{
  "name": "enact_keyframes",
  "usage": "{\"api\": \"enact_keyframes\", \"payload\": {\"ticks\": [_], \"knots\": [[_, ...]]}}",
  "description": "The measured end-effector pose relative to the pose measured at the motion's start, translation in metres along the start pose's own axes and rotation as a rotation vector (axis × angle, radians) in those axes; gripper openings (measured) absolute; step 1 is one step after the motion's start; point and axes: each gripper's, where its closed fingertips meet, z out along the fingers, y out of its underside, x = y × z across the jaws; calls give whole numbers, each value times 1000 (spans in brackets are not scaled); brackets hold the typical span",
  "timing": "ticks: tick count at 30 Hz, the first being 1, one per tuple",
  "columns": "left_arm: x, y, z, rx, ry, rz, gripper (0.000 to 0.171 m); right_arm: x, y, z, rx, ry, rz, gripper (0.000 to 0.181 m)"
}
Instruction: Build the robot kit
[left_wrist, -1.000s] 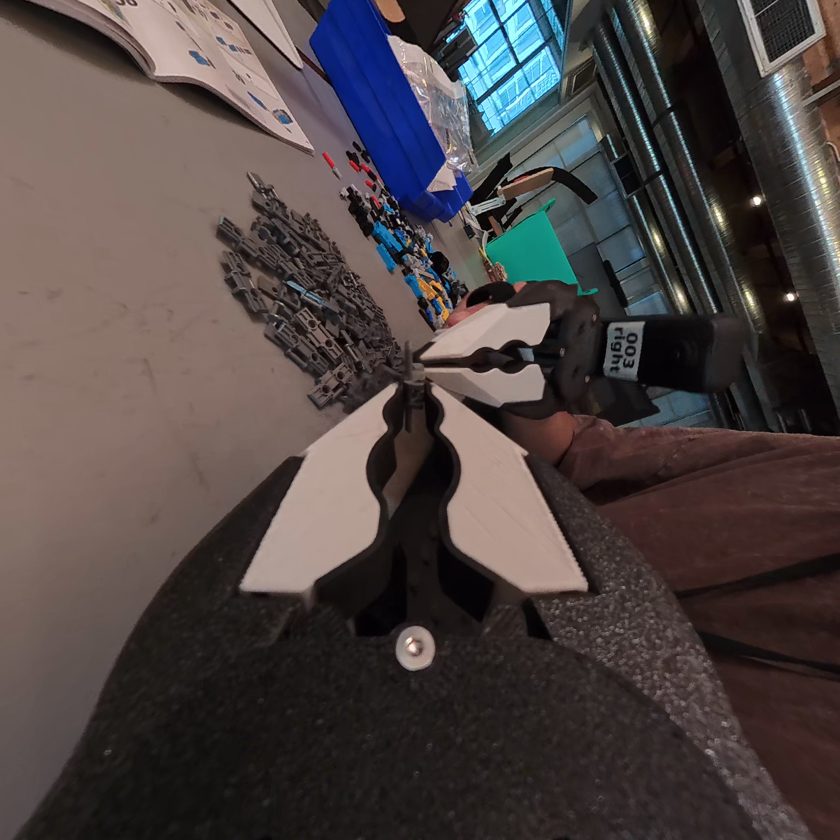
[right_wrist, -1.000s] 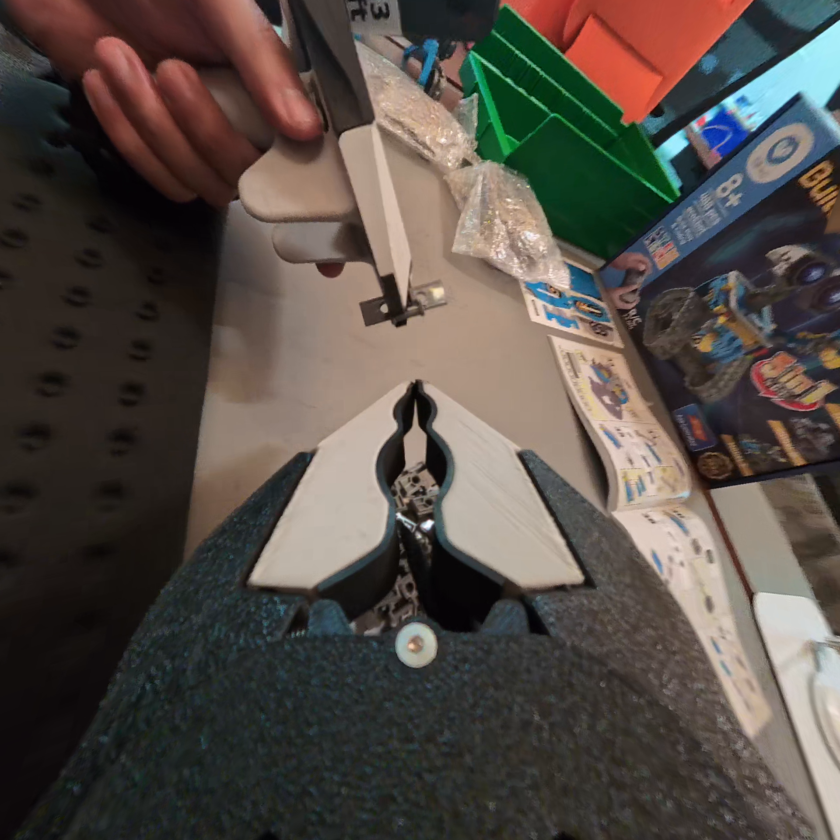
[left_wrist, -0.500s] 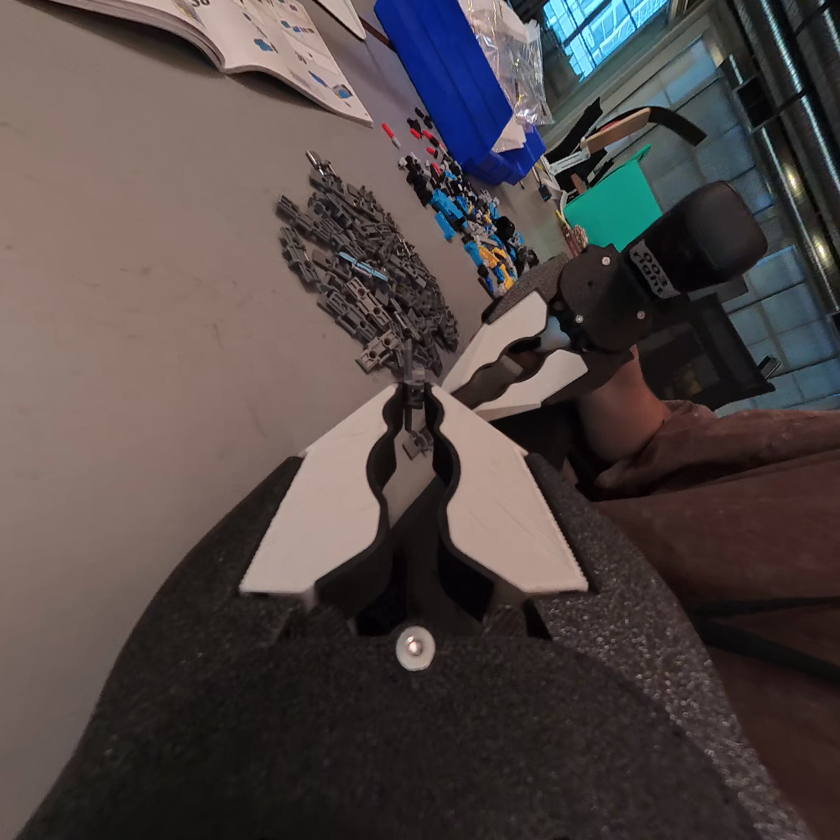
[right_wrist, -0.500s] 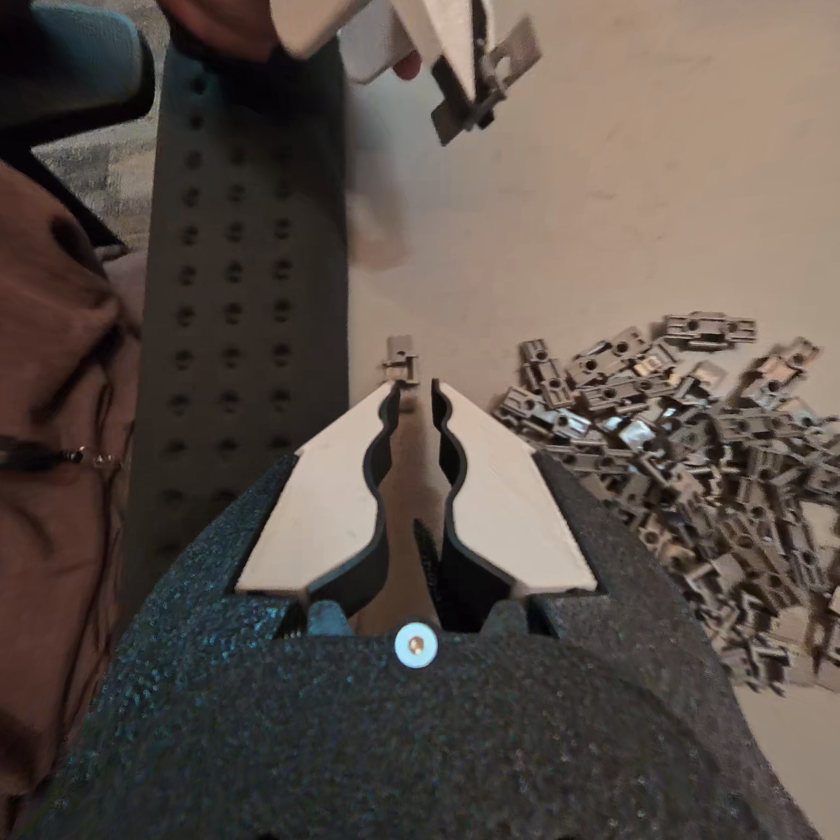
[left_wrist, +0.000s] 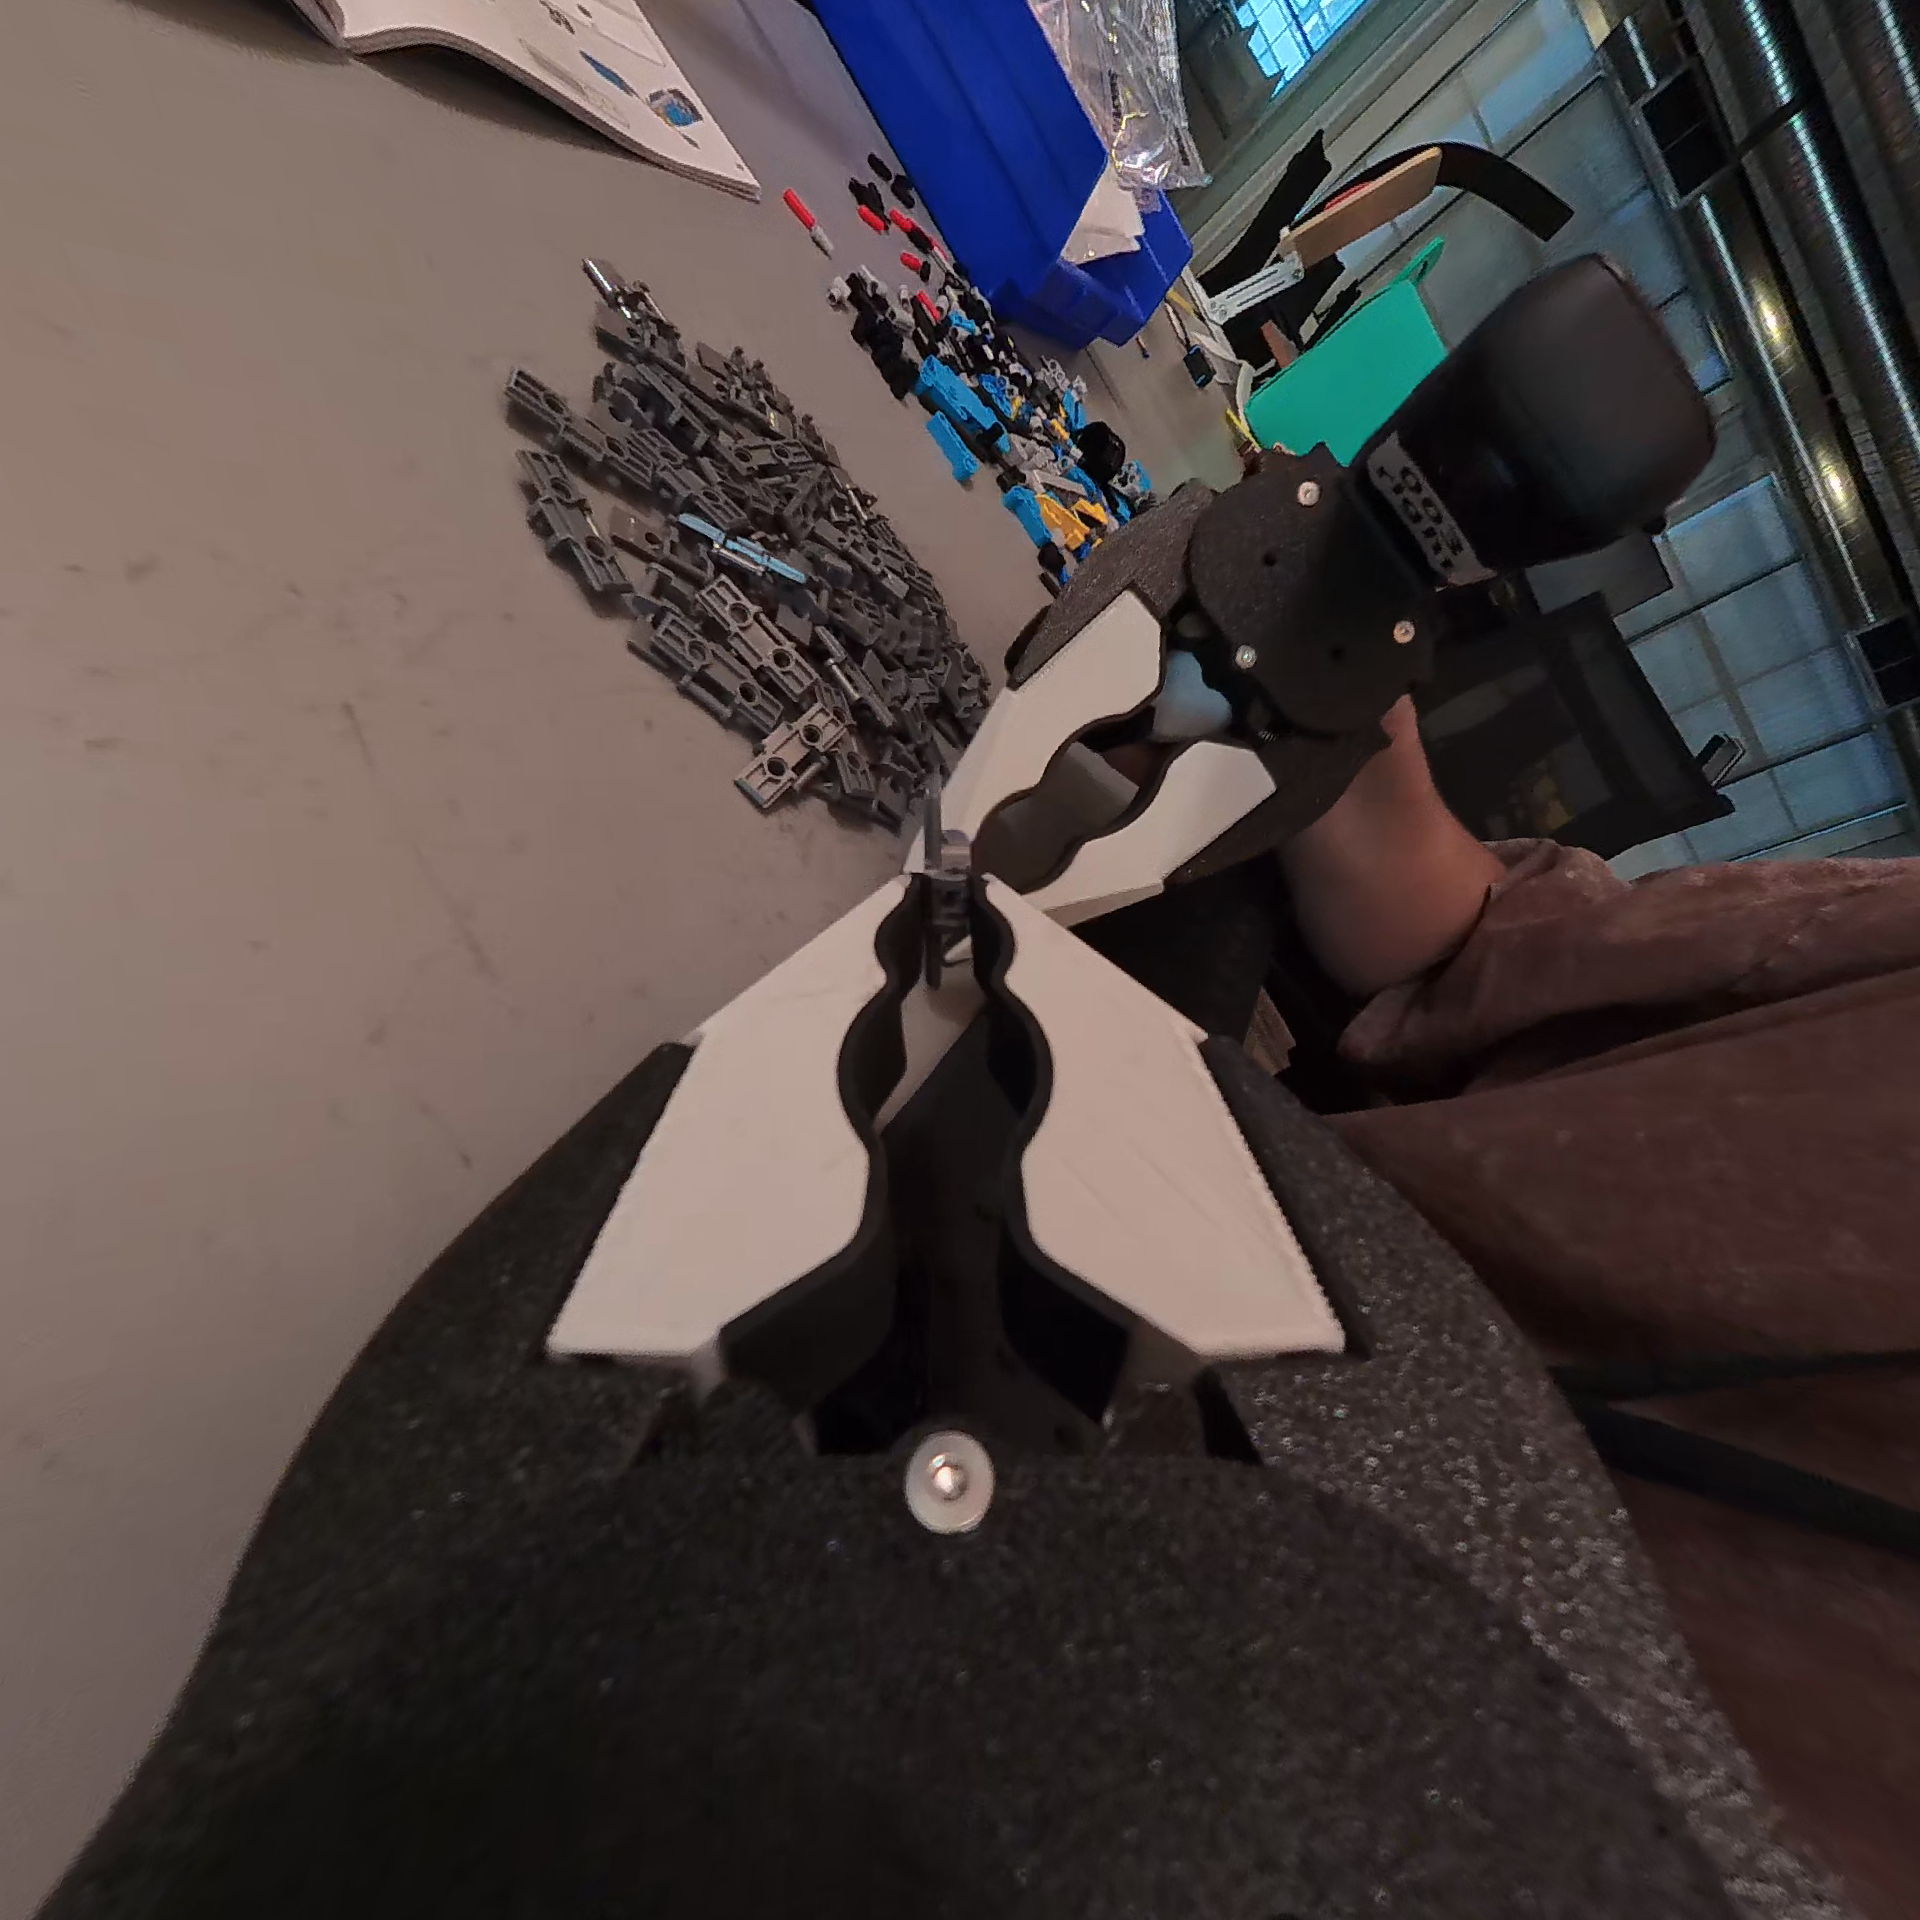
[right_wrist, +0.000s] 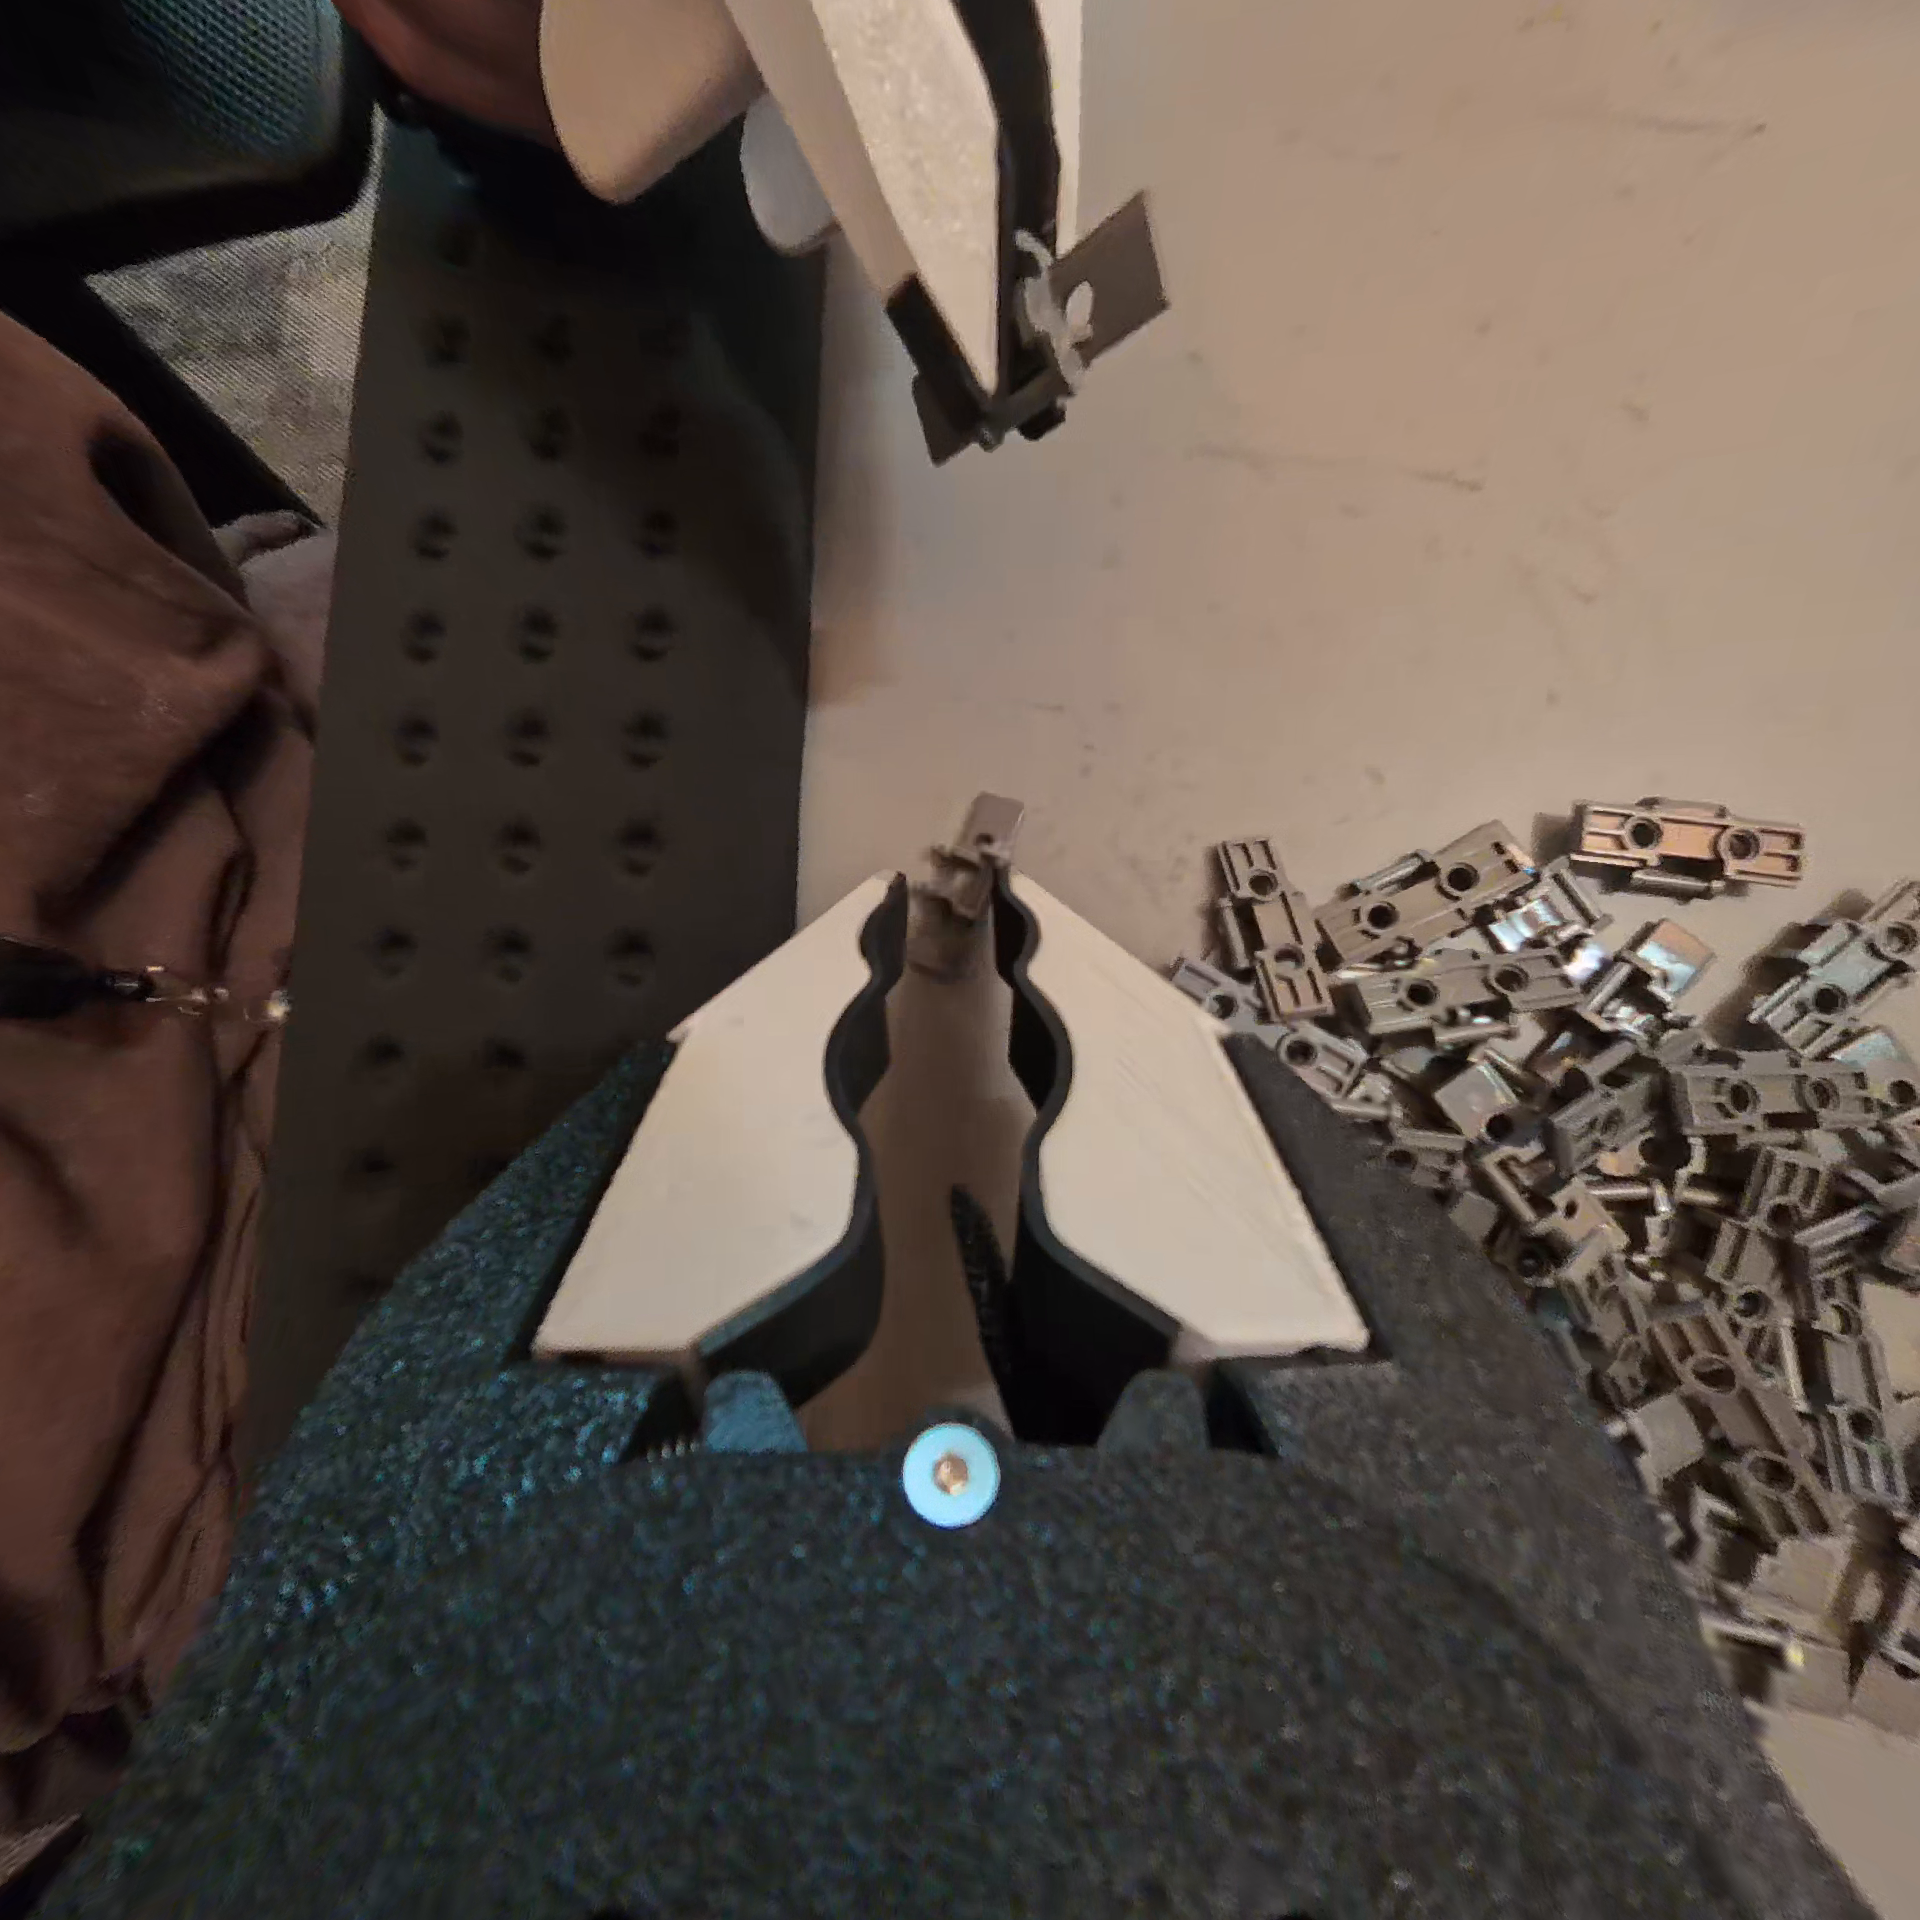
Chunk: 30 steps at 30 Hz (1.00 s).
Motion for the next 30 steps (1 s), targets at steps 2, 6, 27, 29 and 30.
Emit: {"api": "enact_keyframes", "payload": {"ticks": [2, 6, 27, 29, 30], "knots": [[1, 0, 0, -1, -2, 4, 8, 2, -1, -1, -15, 23, -24, 16], [2, 0, 0, -1, -5, 12, 8, 5, -1, -5, -38, 1, -23, 14], [6, -2, -4, 23, 51, -34, 8, -22, 2, 11, -95, -341, 72, 9], [6, -2, -4, 21, 50, -31, 8, -25, 3, 10, -105, -378, 85, 14], [6, -2, -4, 21, 51, -32, 8, -24, 3, 10, -109, -386, 85, 13]]}}
